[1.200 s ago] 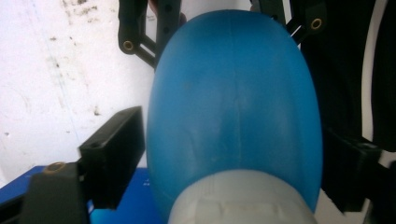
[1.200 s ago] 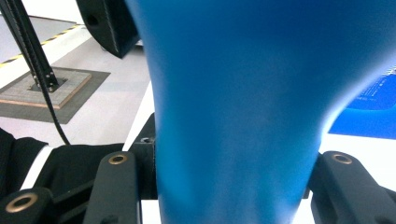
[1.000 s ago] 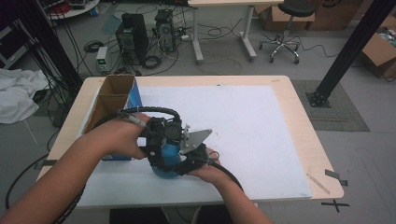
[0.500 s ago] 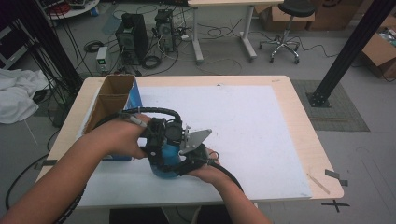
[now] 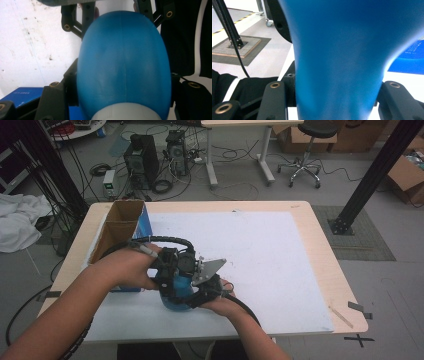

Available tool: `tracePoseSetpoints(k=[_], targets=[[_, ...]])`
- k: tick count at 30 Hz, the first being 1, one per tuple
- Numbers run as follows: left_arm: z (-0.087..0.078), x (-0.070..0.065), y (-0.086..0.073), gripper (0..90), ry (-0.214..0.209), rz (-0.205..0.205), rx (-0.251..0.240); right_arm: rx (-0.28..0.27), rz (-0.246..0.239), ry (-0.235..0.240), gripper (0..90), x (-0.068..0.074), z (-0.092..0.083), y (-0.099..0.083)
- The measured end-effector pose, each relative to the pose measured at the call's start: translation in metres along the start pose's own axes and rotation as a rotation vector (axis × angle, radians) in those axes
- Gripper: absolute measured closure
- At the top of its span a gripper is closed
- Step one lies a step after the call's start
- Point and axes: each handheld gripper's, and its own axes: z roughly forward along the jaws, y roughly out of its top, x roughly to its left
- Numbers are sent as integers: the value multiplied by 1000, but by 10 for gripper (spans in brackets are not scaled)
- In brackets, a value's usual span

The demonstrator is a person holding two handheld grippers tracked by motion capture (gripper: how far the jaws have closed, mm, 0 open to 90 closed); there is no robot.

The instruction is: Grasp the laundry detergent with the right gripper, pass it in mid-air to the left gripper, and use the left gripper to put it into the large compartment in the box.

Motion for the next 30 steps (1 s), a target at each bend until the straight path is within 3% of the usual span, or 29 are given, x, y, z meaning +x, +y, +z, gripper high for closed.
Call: tracePoseSetpoints(k=[5,8,16,20,22,24,25,30], targets=[[-2,-1,2,388,0,-12,18,-7,-13,2,460,0,0,0],[-4,-3,4,391,15,-7,19,-9,-24,-17,454,2,-1,2],[-6,-1,7,392,0,-12,25,-11,-40,-51,434,3,-4,3],[-6,1,8,392,-8,-20,22,-17,-37,-36,399,2,-5,3],[-8,1,8,392,-10,-21,23,-35,-1,-5,360,5,-4,4],[-9,2,8,392,-8,-23,19,-24,-23,-10,343,3,-5,3],[-11,3,8,392,-11,-25,19,-9,5,-6,334,6,-6,3],[-14,4,8,392,-11,-32,13,-43,-15,-15,291,3,-11,4]])
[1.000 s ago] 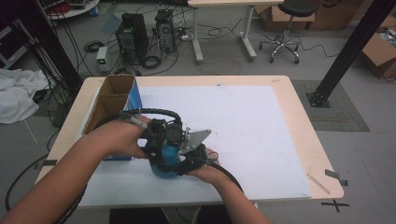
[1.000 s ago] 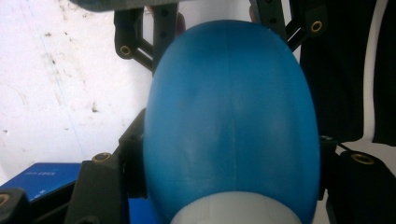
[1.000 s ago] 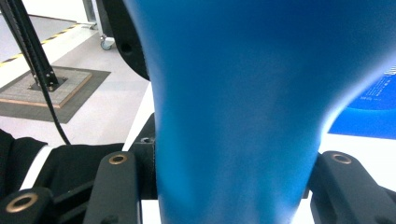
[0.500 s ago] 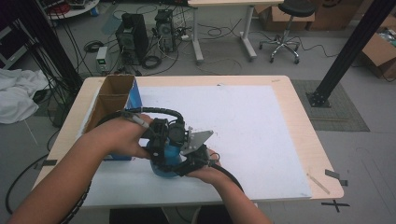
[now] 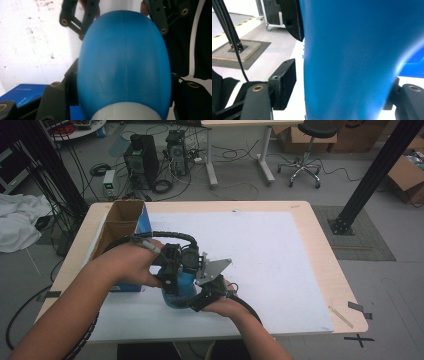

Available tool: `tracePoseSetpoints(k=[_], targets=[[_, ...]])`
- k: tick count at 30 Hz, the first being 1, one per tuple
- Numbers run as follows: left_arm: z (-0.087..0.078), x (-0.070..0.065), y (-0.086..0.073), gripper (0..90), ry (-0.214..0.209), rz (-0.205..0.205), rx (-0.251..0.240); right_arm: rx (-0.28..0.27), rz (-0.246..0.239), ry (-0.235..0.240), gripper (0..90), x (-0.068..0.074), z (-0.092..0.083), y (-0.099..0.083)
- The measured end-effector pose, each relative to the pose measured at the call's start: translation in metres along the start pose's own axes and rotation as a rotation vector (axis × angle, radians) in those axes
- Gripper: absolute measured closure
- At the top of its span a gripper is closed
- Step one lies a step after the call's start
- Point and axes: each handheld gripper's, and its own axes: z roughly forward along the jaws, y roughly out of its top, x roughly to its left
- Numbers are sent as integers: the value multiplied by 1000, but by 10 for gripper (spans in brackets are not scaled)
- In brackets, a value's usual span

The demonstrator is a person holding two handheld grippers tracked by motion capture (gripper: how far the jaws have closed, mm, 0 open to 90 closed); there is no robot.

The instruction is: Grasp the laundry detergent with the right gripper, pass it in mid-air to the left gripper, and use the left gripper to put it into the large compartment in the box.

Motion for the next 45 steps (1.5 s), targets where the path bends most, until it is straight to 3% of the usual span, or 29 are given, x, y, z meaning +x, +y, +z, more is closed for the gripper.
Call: tracePoseSetpoints(k=[5,14,24,28,36,38,40,45], targets=[[-1,3,-2,391,11,-20,6,-3,18,1,223,-3,-8,1],[-10,11,-7,390,8,-66,7,69,67,1,98,-10,-22,7],[-17,14,-5,390,-2,-94,11,118,69,15,30,-12,-37,24],[-21,15,-5,390,-13,-123,17,152,71,18,0,-12,-41,26],[-34,23,-12,390,-13,-233,23,274,78,17,0,-15,-61,34],[-38,27,-15,390,-23,-297,28,318,87,25,0,-17,-65,36],[-42,31,-18,389,-30,-332,17,399,98,10,0,-20,-69,37],[-55,39,-27,389,-47,-458,-2,500,114,7,0,-22,-80,40]])
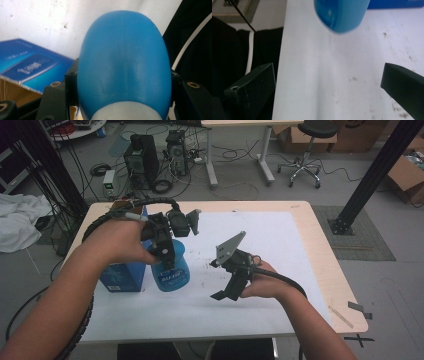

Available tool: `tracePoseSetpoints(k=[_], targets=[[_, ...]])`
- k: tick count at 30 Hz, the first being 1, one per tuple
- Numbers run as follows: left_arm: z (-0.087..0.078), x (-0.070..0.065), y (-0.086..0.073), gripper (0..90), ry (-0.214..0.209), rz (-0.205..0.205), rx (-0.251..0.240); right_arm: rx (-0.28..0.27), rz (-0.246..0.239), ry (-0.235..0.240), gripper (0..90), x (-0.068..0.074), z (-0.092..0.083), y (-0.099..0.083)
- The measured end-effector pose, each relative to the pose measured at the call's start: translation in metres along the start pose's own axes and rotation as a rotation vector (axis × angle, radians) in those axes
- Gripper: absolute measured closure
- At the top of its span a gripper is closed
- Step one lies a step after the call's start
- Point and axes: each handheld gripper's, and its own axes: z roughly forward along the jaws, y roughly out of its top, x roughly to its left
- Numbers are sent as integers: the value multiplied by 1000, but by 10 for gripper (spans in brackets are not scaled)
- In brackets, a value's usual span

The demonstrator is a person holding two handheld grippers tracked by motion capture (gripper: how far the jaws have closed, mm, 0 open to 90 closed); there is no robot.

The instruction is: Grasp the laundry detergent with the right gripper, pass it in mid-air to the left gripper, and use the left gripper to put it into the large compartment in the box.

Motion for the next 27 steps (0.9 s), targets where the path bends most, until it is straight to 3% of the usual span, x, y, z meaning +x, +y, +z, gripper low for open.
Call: tracePoseSetpoints(k=[7,11,16,22,27], targets=[[-26,16,-10,389,5,-184,7,137,-1,-7,0,0,-17,-5],[-45,33,-22,389,-7,-323,21,219,1,-15,0,-3,-26,-10],[-63,49,-38,388,-21,-460,21,303,8,-11,0,-3,-32,-14],[-82,68,-59,388,-40,-599,17,366,4,-3,0,-5,-35,-18],[-96,86,-76,388,-57,-717,35,381,0,-4,0,-6,-37,-20]])
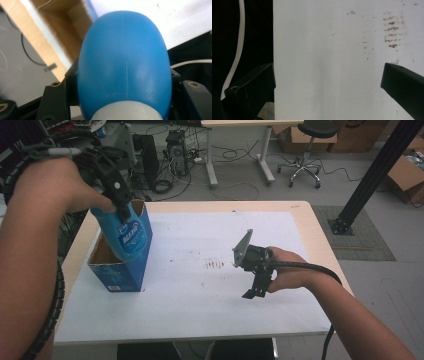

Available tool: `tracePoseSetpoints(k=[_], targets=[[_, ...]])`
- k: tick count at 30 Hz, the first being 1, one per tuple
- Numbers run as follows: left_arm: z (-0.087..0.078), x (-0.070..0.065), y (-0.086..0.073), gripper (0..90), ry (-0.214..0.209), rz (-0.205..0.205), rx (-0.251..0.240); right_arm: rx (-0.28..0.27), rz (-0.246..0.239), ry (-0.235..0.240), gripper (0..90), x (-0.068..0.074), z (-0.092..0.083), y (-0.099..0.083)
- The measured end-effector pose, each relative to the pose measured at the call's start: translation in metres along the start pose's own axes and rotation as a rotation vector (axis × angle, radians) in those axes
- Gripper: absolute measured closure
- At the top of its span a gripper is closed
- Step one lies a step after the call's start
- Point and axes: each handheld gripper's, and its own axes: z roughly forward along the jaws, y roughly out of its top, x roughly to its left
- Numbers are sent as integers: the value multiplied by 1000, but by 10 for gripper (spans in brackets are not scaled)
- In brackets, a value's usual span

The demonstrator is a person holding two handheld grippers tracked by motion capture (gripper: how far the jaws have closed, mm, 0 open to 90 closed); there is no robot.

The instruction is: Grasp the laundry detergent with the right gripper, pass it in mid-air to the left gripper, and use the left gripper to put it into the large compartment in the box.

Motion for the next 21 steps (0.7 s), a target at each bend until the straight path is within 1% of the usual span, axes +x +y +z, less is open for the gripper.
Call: tracePoseSetpoints(k=[2,5,8,9,10,11,12,13,14,17,21], targets=[[-4,10,0,389,3,-43,2,1,0,-1,0,0,-1,-1],[-4,22,0,389,5,-96,-2,8,-7,-2,0,1,-1,-2],[1,36,-1,389,-10,-161,-6,17,-8,-6,0,1,-2,-3],[2,39,-1,389,-14,-176,-6,20,-6,-8,0,1,-3,-3],[5,44,-1,389,-22,-205,-3,19,-7,-7,0,1,-4,-4],[6,47,-1,389,-24,-217,1,20,-6,-10,0,1,-5,-4],[8,50,-2,389,-25,-239,1,19,-4,-11,0,1,-5,-4],[10,54,-2,389,-20,-256,7,17,-2,-13,0,1,-6,-5],[11,56,-2,389,-18,-272,5,20,-2,-14,0,1,-6,-5],[17,62,-1,389,1,-298,6,19,1,-17,0,1,-7,-5],[23,70,1,389,4,-333,-2,19,2,-19,0,0,-8,-6]])
